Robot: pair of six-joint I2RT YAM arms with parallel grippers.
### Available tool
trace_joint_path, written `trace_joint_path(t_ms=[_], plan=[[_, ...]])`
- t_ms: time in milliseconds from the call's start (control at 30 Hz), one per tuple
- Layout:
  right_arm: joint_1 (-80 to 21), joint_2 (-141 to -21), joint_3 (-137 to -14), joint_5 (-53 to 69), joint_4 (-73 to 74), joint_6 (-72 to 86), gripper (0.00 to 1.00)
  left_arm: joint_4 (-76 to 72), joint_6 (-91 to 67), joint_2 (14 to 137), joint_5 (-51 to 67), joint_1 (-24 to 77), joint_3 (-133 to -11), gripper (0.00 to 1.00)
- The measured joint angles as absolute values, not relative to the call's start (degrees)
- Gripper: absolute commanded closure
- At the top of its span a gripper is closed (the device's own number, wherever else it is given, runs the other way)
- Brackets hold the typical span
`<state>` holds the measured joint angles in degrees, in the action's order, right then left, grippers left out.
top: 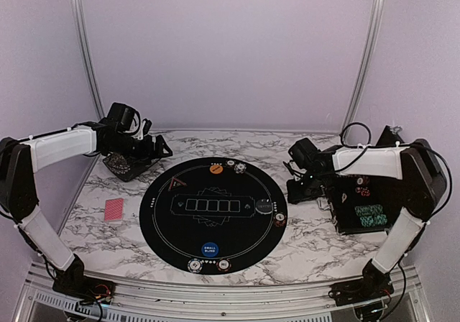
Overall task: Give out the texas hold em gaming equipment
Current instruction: Place the poker chips pile in the dealer area.
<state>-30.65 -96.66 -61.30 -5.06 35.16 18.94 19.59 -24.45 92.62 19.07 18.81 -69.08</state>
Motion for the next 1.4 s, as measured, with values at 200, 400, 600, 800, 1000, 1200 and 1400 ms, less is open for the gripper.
trace_joint_path(t_ms=[200,400,600,800,1000,1200,1400], plan=[[-32.4,-98.5,-63.6,-5.0,35.2,19.8,0.77,19.6,-24.4,92.6,19.1,18.8,-68.8,0.01],[-33.9,-101.3,-65.8,-5.0,35.2,20.8,0.77,19.6,-24.4,92.6,19.3,18.8,-68.5,0.01],[-35.0,-102.6,-66.4,-4.9,35.2,21.9,0.77,19.6,-24.4,92.6,19.5,18.8,-68.5,0.01],[-35.6,-102.9,-66.5,-4.6,35.2,23.0,0.76,19.6,-24.4,92.6,19.5,18.8,-68.5,0.01],[-36.2,-102.9,-66.5,-4.3,35.2,24.1,0.76,19.6,-24.4,92.6,19.5,18.8,-68.3,0.01],[-36.4,-103.4,-66.5,-3.9,35.1,24.5,0.75,19.6,-24.4,92.6,19.5,18.8,-68.3,0.01],[-36.5,-103.7,-66.5,-3.9,35.1,25.1,0.75,19.6,-24.4,92.6,19.5,18.8,-68.2,0.01]])
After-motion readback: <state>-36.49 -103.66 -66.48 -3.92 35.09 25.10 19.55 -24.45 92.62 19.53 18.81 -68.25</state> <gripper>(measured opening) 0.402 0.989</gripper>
